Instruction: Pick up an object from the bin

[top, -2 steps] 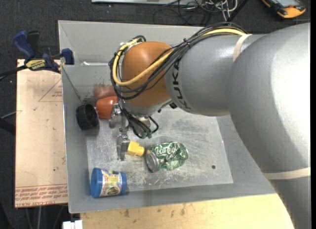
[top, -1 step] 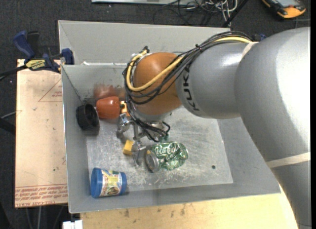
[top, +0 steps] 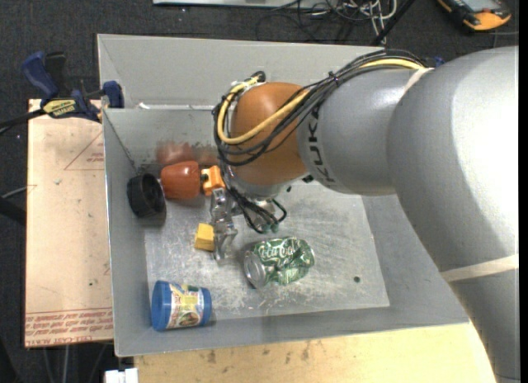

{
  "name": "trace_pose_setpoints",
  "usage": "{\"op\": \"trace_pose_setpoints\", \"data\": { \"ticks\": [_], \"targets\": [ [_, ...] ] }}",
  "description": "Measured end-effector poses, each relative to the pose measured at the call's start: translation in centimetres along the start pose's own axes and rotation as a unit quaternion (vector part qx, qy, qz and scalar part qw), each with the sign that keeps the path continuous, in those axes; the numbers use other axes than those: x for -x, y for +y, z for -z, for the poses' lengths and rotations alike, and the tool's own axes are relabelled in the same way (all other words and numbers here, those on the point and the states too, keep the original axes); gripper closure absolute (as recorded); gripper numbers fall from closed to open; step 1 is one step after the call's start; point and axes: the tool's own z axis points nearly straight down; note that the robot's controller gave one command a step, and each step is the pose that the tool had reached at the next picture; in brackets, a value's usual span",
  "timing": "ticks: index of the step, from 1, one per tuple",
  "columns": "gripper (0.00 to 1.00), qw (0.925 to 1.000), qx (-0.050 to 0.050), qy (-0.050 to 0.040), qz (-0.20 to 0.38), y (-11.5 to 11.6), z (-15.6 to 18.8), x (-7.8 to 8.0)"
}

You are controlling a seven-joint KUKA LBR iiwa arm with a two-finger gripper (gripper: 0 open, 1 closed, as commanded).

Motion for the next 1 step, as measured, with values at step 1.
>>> {"op": "trace_pose_setpoints", "data": {
  "ticks": [1],
  "targets": [
    [1.0, 1.0, 0.0, 0.0, 0.0, -0.01, 0.0, 0.0]
  ]
}}
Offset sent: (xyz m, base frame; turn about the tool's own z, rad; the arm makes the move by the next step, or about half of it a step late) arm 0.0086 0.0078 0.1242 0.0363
